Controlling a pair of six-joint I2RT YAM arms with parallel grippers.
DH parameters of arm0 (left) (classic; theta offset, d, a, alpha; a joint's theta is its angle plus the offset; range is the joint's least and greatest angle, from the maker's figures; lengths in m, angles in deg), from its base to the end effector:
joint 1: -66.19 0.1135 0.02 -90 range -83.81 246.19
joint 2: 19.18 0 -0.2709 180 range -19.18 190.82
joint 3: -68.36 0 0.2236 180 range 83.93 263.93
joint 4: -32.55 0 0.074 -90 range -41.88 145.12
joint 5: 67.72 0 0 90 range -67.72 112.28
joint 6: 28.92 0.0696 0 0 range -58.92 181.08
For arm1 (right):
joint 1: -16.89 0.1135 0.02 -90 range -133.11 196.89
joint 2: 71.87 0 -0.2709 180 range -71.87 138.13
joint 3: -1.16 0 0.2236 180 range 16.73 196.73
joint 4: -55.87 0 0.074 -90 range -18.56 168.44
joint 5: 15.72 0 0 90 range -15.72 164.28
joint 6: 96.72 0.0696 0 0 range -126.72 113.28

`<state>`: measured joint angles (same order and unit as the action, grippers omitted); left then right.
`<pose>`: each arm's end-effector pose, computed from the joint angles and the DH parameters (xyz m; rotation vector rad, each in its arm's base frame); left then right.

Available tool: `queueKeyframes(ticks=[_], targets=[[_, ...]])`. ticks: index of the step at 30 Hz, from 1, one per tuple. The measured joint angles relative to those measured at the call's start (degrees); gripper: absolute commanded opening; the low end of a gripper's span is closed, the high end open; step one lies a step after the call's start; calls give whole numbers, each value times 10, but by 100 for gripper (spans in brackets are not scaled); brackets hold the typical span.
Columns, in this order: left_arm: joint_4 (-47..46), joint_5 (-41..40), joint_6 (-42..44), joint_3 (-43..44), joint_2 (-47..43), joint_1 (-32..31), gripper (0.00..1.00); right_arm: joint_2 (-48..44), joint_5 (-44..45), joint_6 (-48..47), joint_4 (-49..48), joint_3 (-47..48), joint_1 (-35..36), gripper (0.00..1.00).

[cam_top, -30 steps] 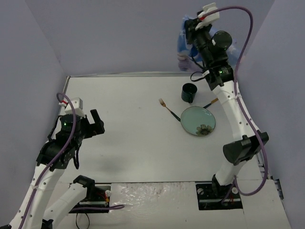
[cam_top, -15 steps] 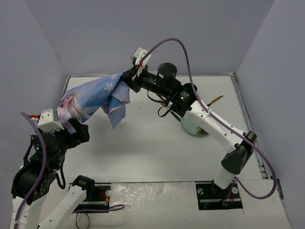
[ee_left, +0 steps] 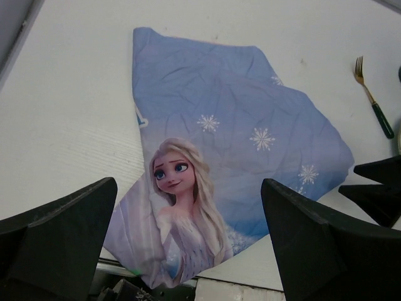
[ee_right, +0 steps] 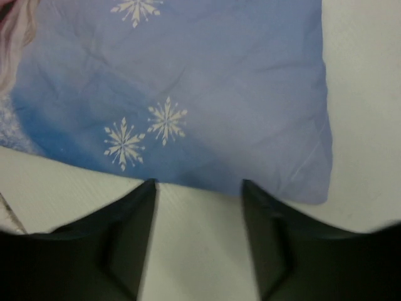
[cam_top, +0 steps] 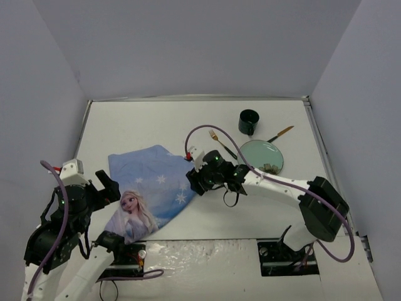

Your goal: Set the dinner table for one person

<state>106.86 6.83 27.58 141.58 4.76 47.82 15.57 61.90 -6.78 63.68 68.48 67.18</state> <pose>0.0496 0.0031 0.3332 -0.4339 1.9569 -0.3125 0.2079 0.2736 0.2407 -1.0321 1.8689 0.7533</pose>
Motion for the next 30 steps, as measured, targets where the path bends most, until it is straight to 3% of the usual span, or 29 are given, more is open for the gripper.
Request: queueKeyframes(ticks=[3, 10, 19, 30], targets=[[-14, 5, -27, -39, 11, 0, 97, -51, 9, 16, 22, -16, 1, 92], [-88, 3, -94, -143, 72, 0, 97, -101, 8, 30, 15, 19, -21, 92], [-231, -49, -146, -235, 206, 5, 97, 30, -38, 31, 16, 75, -99, 92], [-454, -40, -122, -238, 444, 168, 97, 71, -87, 17, 14, 91, -101, 92]])
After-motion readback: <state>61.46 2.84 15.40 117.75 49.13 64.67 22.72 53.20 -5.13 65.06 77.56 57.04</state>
